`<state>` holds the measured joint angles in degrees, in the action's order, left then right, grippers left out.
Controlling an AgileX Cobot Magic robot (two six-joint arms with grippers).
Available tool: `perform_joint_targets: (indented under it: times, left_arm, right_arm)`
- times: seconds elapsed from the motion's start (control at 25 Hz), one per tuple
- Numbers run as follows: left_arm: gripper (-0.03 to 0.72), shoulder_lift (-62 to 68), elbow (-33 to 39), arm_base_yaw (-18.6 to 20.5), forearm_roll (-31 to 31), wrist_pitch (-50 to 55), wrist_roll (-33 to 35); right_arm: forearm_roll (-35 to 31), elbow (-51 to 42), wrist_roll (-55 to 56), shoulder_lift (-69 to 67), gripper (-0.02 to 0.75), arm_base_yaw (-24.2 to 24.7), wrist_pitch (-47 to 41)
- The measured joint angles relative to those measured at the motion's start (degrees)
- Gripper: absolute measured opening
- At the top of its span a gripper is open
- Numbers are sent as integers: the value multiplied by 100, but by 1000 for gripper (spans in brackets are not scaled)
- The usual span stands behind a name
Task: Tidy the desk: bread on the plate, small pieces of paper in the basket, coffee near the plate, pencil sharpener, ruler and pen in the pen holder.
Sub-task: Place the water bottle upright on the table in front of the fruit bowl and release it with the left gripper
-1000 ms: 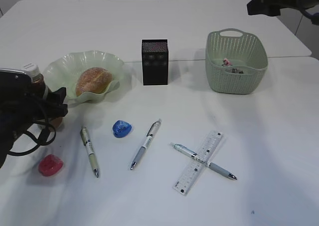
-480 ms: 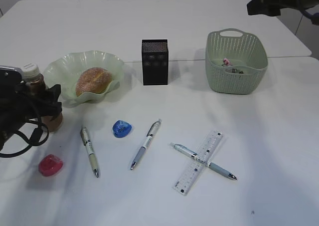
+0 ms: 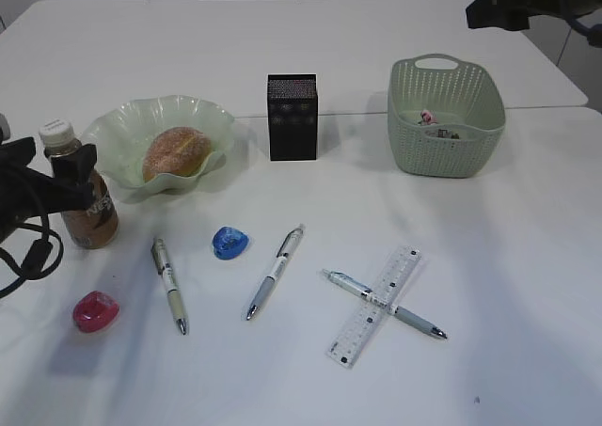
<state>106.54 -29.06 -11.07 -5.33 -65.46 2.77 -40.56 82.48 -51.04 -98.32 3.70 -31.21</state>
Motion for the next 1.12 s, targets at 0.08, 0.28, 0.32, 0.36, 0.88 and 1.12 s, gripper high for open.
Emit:
perform_joint_targets:
  times: [0.08, 0.28, 0.32, 0.36, 0.88, 1.12]
  left_arm:
    - [557, -200, 70, 0, 73, 0, -12]
    - [557, -749, 103, 0, 141, 149, -83]
    - [557, -832, 103, 0, 141, 214, -90]
    - [557, -931, 103, 0, 141, 327, -95]
    - [555, -2369, 139, 0, 176, 2111, -104]
    - [554, -3459, 150, 0, 179, 3433, -117]
  right_arm:
    - [0, 0, 0, 0, 585, 0, 0]
    - [0, 0, 0, 0, 585, 0, -48]
    - [0, 0, 0, 0, 585, 0, -63]
    - [10, 0, 0, 0, 585, 0, -99]
    - [54, 0, 40, 247, 585, 0, -496]
    - [399, -18, 591, 580, 585, 0, -922]
